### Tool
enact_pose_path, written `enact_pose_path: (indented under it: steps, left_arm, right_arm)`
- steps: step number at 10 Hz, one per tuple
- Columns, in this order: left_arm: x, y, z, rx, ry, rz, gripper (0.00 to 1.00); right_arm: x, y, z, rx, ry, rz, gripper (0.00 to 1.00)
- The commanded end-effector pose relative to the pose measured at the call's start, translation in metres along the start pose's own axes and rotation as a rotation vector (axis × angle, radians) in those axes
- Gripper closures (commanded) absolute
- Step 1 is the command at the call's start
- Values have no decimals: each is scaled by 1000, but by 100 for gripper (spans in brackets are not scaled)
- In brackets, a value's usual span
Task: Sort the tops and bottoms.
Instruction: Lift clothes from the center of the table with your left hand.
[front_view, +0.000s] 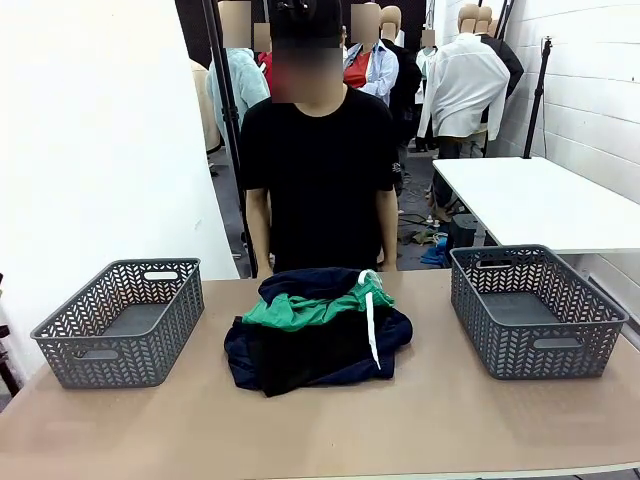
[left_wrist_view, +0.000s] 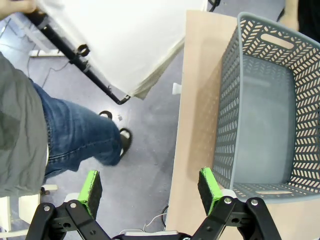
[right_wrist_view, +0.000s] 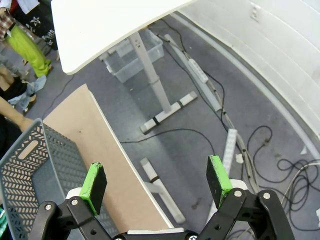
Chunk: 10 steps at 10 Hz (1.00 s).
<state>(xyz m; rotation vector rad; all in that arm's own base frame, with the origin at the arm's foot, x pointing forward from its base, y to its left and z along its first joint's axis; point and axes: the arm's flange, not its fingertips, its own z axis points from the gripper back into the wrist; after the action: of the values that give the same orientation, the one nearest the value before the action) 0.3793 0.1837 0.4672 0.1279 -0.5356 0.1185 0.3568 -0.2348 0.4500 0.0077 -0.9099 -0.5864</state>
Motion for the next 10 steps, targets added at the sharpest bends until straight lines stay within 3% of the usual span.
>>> enact_pose_path:
  steps: [1, 5, 7, 9, 10]
  left_arm:
    - [-3, 1, 1, -1, -2, 4, 0]
    - [0, 0, 0, 0, 0, 0, 0]
    - [22, -28, 43, -21, -166, -34, 0]
    - [42, -65, 97, -49, -371, -137, 0]
    - [50, -86, 118, -76, -425, -206, 0]
  right_arm:
    - [0, 2, 2, -5, 4, -4, 0]
    - [0, 2, 2, -5, 4, -4, 0]
    - [0, 2, 2, -5, 4, -4, 0]
    - [0, 2, 2, -5, 4, -4, 0]
    - [0, 2, 2, -5, 4, -4, 0]
